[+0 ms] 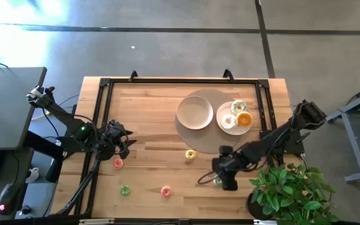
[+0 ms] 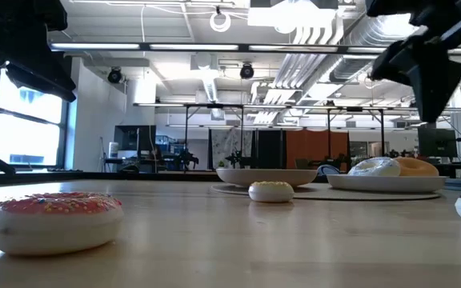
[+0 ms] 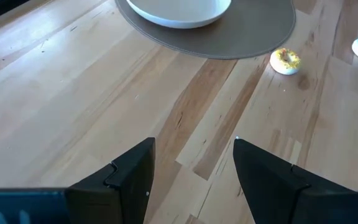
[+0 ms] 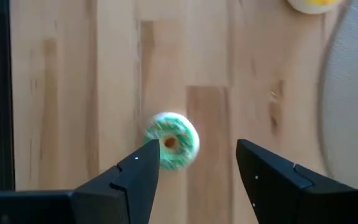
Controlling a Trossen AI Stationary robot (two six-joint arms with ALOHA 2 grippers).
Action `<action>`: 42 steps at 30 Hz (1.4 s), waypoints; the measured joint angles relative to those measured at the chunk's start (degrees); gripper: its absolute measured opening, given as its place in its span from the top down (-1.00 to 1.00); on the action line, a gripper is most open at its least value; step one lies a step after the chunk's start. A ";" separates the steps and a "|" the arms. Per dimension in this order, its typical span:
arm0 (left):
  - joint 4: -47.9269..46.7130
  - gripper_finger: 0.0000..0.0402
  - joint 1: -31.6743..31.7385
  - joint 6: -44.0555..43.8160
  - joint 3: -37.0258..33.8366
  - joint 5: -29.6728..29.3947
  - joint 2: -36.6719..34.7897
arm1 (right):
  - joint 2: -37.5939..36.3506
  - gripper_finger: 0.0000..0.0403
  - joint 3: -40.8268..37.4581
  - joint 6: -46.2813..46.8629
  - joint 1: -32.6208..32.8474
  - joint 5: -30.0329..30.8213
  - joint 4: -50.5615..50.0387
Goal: Pick & Place donuts
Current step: Put the right small green doughnut on the left white plate
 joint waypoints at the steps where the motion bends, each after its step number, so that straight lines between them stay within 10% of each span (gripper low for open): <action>1: 0.05 -0.06 0.00 -0.02 0.00 -0.30 0.00 | 0.48 -0.04 -0.95 0.90 0.88 0.34 1.70; 15: 0.54 -0.06 0.00 -0.04 0.00 -1.23 0.00 | 2.87 0.06 -18.72 10.86 2.10 -1.16 27.92; 27: 3.19 -0.06 0.00 -0.04 -0.04 -1.47 -0.02 | 0.66 0.94 -20.24 3.81 -1.60 -4.33 38.42; 35: 3.27 -0.06 0.02 -0.04 -0.04 -3.89 -0.02 | -5.20 0.89 -20.12 -13.07 -12.73 20.82 48.83; 42: 5.15 -0.06 0.00 -0.04 -0.04 -4.45 -0.02 | -6.67 0.95 -20.10 -23.99 -32.17 22.11 50.24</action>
